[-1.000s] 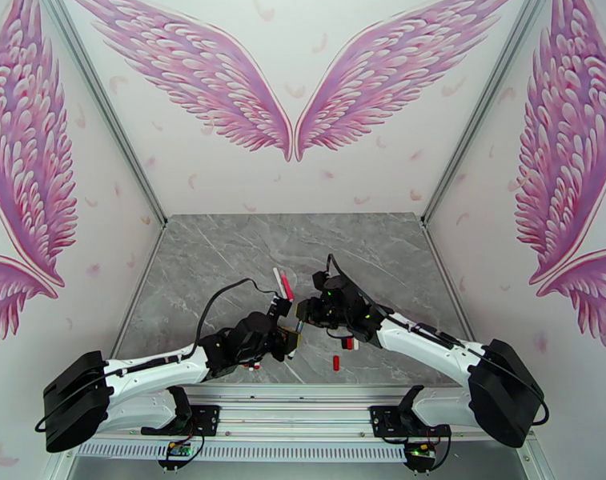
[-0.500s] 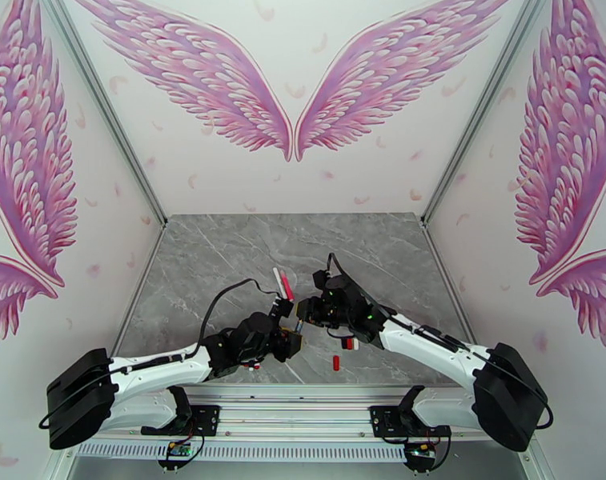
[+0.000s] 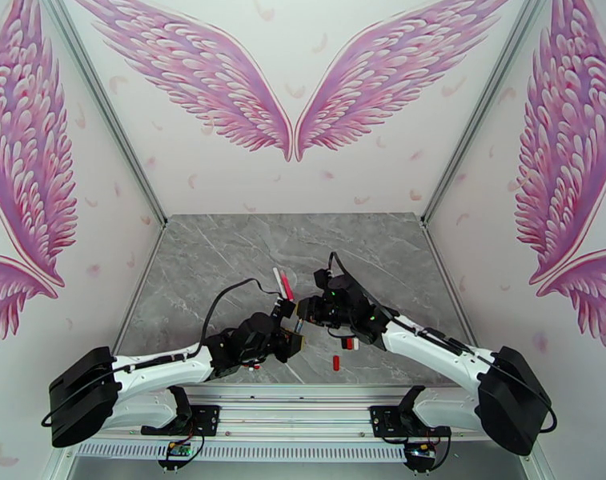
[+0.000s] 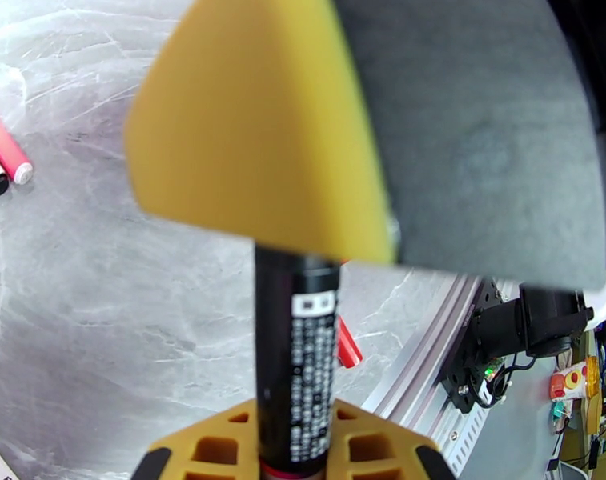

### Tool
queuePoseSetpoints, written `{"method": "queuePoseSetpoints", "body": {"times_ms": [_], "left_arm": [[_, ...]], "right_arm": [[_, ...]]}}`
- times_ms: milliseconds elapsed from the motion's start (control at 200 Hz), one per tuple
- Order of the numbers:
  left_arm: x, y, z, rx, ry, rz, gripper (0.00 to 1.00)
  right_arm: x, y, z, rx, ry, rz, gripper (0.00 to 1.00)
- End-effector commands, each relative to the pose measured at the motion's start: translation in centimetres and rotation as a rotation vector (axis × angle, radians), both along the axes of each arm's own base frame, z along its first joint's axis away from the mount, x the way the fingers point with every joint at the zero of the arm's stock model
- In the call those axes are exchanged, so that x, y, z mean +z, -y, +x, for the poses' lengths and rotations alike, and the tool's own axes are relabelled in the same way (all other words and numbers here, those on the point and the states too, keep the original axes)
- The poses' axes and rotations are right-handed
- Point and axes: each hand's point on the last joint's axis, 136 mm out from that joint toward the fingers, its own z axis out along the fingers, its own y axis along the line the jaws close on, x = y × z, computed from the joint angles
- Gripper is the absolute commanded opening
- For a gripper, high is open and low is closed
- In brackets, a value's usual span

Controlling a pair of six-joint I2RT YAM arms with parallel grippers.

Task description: Open the pen caps

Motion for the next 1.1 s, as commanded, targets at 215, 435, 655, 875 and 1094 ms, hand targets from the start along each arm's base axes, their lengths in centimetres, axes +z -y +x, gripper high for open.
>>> {"method": "queuePoseSetpoints", "body": {"times_ms": [215, 435, 655, 875, 1094], "left_arm": [[3.6, 0.1, -1.7, -0.091, 0.01, -0.126, 0.0], [5.2, 0.7, -2.1, -0.13, 0.018, -0.161, 0.0], [4.6, 0.1, -1.0, -0.043, 0.077, -0.007, 0.0], [3.0, 0.1, -1.4, -0.038, 0.121, 0.094, 0.0], [3.1, 3.1, -4.6, -0.226, 0.063, 0.016, 0.0]], "right_arm": [[6.8, 0.6, -0.2, 0.084, 0.209, 0.134, 0.15], [9.5, 1.0, -0.1, 0.117, 0.285, 0.118, 0.16], [7.5, 4.8, 2.3, -0.15, 0.193, -0.042, 0.16], [6.9, 6.6, 3.0, -0.266, 0.156, -0.093, 0.15], [6.7, 8.1, 2.5, -0.314, 0.143, -0.132, 0.14]]}}
